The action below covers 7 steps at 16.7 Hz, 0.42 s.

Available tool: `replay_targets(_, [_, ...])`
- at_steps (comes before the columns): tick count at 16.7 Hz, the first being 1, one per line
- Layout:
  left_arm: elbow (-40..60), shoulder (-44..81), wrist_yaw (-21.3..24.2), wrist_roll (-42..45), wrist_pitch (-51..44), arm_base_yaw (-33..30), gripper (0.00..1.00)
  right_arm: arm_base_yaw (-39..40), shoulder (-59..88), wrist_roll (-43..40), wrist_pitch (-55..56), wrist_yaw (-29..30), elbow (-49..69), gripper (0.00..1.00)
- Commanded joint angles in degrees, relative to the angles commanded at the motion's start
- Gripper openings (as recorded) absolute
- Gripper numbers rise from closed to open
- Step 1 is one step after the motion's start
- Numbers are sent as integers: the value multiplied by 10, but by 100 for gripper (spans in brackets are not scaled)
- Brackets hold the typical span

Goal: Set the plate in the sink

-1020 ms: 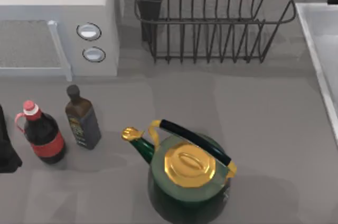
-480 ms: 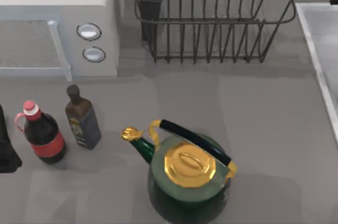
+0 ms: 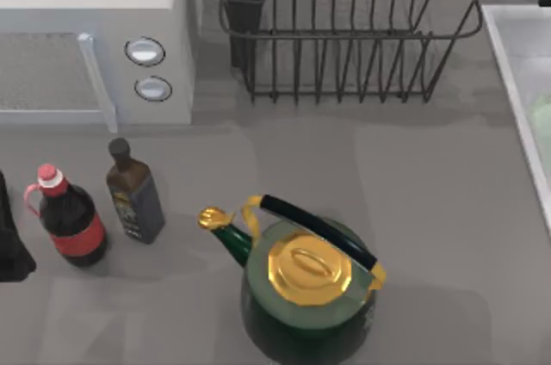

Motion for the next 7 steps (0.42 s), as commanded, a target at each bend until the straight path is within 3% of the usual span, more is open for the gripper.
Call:
replay_targets(2, [0,0,0,0,0,0,100,0,0,0,0,0,0,100])
replay_targets(7, [0,0,0,0,0,0,100,0,0,0,0,0,0,100])
